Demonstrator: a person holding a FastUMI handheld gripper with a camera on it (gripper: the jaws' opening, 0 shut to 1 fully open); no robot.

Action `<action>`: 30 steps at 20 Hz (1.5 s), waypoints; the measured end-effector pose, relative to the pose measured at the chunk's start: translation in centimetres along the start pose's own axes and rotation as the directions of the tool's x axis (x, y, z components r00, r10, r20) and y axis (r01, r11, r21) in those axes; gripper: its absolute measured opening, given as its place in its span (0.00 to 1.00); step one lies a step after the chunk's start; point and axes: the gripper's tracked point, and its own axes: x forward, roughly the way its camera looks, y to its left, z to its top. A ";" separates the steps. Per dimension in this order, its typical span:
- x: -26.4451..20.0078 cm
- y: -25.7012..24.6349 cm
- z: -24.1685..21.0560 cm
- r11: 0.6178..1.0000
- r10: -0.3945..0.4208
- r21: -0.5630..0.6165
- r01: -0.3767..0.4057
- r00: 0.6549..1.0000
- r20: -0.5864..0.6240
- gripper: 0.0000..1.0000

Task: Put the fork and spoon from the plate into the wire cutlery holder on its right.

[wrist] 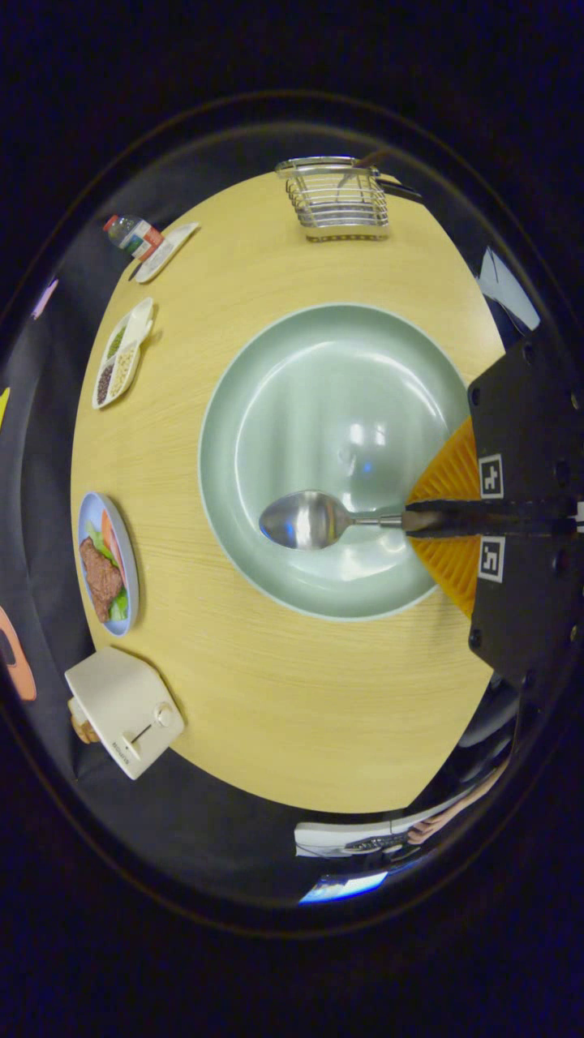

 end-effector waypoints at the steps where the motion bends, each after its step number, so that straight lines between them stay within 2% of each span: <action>1: -0.4 -0.2 0.0 1.000 -0.002 -0.012 0.002 1.000 0.008 0.02; 8: -6.0 -3.4 0.6 0.999 -0.009 -0.034 0.012 0.996 0.092 0.01; 14: -10.9 -10.8 0.4 1.000 -0.011 0.031 0.006 0.988 0.156 0.00; 19: -14.2 -18.5 -0.1 0.993 -0.047 0.113 0.026 0.980 0.192 0.00; 23: -15.4 -23.0 -0.3 0.987 -0.083 0.150 0.054 0.976 0.200 0.00; 30: -14.9 -26.9 -0.8 0.988 -0.093 0.141 0.069 0.982 0.166 0.01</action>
